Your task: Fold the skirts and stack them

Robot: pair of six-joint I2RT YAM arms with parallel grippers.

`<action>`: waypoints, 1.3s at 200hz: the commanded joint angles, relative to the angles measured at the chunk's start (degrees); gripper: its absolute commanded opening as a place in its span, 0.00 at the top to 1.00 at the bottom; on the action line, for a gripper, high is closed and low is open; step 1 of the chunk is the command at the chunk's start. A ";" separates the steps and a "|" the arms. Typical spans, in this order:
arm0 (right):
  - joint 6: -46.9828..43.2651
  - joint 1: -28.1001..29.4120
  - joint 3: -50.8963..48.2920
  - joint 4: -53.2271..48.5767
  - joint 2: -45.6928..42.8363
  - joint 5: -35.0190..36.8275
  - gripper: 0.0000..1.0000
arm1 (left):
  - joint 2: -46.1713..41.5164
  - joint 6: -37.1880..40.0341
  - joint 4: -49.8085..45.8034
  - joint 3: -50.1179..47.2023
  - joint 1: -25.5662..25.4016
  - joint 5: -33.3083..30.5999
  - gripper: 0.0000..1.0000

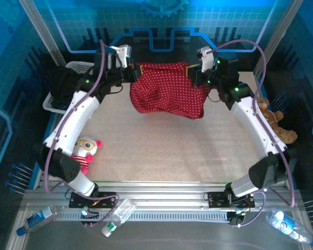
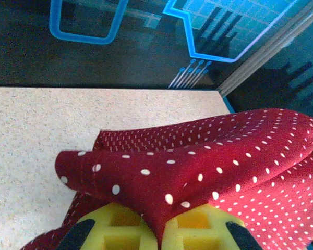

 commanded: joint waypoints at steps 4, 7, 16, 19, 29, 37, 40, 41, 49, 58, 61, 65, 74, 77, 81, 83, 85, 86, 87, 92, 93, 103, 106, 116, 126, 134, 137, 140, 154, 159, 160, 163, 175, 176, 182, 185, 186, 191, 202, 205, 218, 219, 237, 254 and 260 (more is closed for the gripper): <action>1.09 -2.44 6.78 -2.06 5.34 1.82 1.00 | 5.45 3.32 -7.39 8.76 0.91 -3.53 1.00; 1.03 -2.45 7.29 -2.29 5.86 1.37 1.00 | 5.81 3.39 -7.68 9.27 0.95 -3.37 1.00; 1.01 -2.41 8.31 -2.90 6.91 0.28 1.00 | 6.44 3.28 -8.22 10.14 0.87 -2.79 1.00; 1.06 -2.41 8.53 -3.11 7.17 -0.08 1.00 | 6.48 3.25 -8.44 10.20 0.87 -2.61 1.00; 1.23 -2.46 8.75 -3.73 7.68 -1.14 1.00 | 6.50 3.30 -8.94 9.61 0.78 -2.38 1.00; 1.14 -2.45 8.31 -4.10 7.63 -1.57 1.00 | 6.15 3.28 -9.37 8.61 0.78 -2.45 1.00; 1.13 -2.46 8.09 -4.26 7.54 -1.60 1.00 | 5.93 3.33 -9.56 8.07 0.78 -2.53 1.00; 1.12 -2.46 7.94 -4.32 7.54 -1.65 1.00 | 5.88 3.28 -9.58 7.99 0.78 -2.50 1.00; 0.98 -2.45 7.12 -4.76 7.14 -1.61 1.00 | 5.31 3.24 -9.85 6.44 0.78 -2.55 1.00; 0.76 -2.40 6.04 -5.40 6.68 -1.48 1.00 | 4.52 3.18 -10.05 4.62 0.78 -2.88 1.00; 0.69 -2.40 5.62 -5.68 6.46 -1.46 1.00 | 4.30 3.15 -10.12 3.98 0.78 -2.94 1.00; 0.68 -2.44 5.09 -5.97 6.22 -1.43 1.00 | 3.98 3.14 -10.25 3.20 0.78 -3.06 1.00; 1.09 -2.38 3.58 -6.52 5.42 -1.59 1.00 | 3.27 2.82 -10.58 1.39 0.78 -3.33 1.00; 1.29 -2.42 2.95 -6.64 5.13 -1.67 1.00 | 3.04 2.69 -10.66 0.73 0.78 -3.34 1.00; 1.55 -2.43 2.05 -6.79 4.80 -1.88 1.00 | 2.75 2.43 -10.74 -0.03 0.84 -3.30 1.00; 1.62 -2.41 1.65 -6.88 4.63 -1.94 1.00 | 2.64 2.31 -10.85 -0.53 0.86 -3.26 1.00; 1.81 -2.40 1.05 -6.94 4.45 -2.07 1.00 | 2.48 2.17 -10.90 -1.07 0.86 -3.19 1.00; 1.85 -2.39 0.81 -6.94 4.37 -2.01 1.00 | 2.39 2.04 -10.91 -1.32 0.86 -3.18 1.00; 1.92 -2.38 0.61 -6.98 4.28 -1.99 1.00 | 2.31 1.98 -10.91 -1.58 0.87 -3.17 1.00; 2.27 -2.19 -0.90 -7.15 3.81 -1.96 1.00 | 1.87 1.50 -10.82 -3.02 0.87 -2.93 1.00; 2.39 -2.19 -1.26 -7.18 3.69 -1.92 1.00 | 1.83 1.40 -10.78 -3.35 0.87 -2.92 1.00; 3.58 -1.77 -4.46 -7.28 2.78 -1.39 1.00 | 1.13 0.55 -10.43 -6.52 0.94 -2.81 1.00; 4.05 -1.59 -5.47 -7.21 2.63 -1.45 1.00 | 0.97 0.37 -10.38 -7.55 1.03 -2.81 1.00; 5.33 -0.84 -8.75 -7.05 2.34 -2.66 1.00 | 0.82 -0.85 -10.39 -10.85 1.57 -2.59 1.00; 6.70 0.46 -11.30 -7.28 2.63 -3.78 1.00 | 0.98 -2.06 -10.83 -13.76 2.44 -2.17 1.00; 8.04 2.06 -12.91 -7.41 3.30 -4.75 1.00 | 1.20 -2.86 -11.07 -16.21 3.38 -1.76 1.00; 8.46 2.73 -13.41 -7.52 3.62 -5.07 1.00 | 1.25 -3.10 -11.11 -17.10 3.77 -1.64 1.00; 9.04 3.51 -13.78 -7.59 3.95 -5.26 1.00 | 1.30 -3.10 -11.16 -17.96 4.13 -1.47 1.00; 13.40 7.44 -15.02 -7.29 6.32 -5.37 1.00 | 1.96 -3.04 -9.97 -21.76 6.36 -1.11 1.00; 15.33 9.07 -15.35 -6.39 7.26 -5.80 1.00 | 2.53 -2.96 -9.32 -22.92 7.36 -0.91 1.00; 15.78 9.41 -15.38 -6.18 7.48 -5.86 0.99 | 2.69 -2.98 -9.24 -23.10 7.54 -0.81 1.00; 16.97 10.44 -15.52 -5.49 8.09 -6.15 0.99 | 3.04 -2.88 -8.93 -23.51 8.12 -0.51 1.00; 20.42 14.75 -14.67 -3.72 11.01 -6.73 0.98 | 5.87 -2.14 -7.53 -24.10 9.83 0.60 1.00; 20.74 15.11 -14.52 -3.70 11.29 -6.46 0.98 | 6.16 -2.05 -7.42 -24.09 9.92 0.61 1.00; 22.15 17.19 -13.28 -3.92 12.77 -4.43 0.97 | 7.76 -1.59 -6.97 -23.88 10.24 0.28 1.00; 22.88 18.26 -12.64 -4.06 13.56 -3.12 0.97 | 8.59 -1.32 -6.83 -23.70 10.29 0.07 1.00; 23.02 18.49 -12.45 -4.09 13.80 -2.85 0.97 | 8.88 -1.24 -6.81 -23.67 10.28 0.03 1.00; 24.00 20.05 -11.29 -4.08 15.02 -1.73 0.96 | 10.13 -0.69 -6.70 -22.99 10.34 -0.11 1.00; 25.44 22.34 -9.10 -3.47 17.59 -0.95 0.92 | 12.82 -0.12 -6.74 -21.34 10.35 0.14 1.00; 25.83 22.93 -8.58 -3.50 18.18 -0.67 0.91 | 13.45 -0.11 -6.78 -20.89 10.35 0.31 1.00; 26.70 24.57 -6.42 -3.33 20.77 -0.18 0.87 | 15.85 -0.12 -6.75 -18.96 10.31 1.28 1.00; 26.78 24.68 -6.35 -3.33 20.96 -0.19 0.87 | 15.94 -0.16 -6.68 -18.84 10.34 1.30 0.99; 27.99 24.95 -5.75 -2.82 21.99 0.61 0.83 | 17.50 -0.54 -6.77 -16.90 10.26 2.00 0.99; 27.26 24.44 -6.38 -3.03 20.85 2.53 0.80 | 17.50 -0.81 -6.69 -16.54 10.27 1.59 0.98; 26.69 24.20 -6.51 -3.36 20.34 2.94 0.79 | 17.48 -0.84 -6.74 -16.47 10.27 1.42 0.98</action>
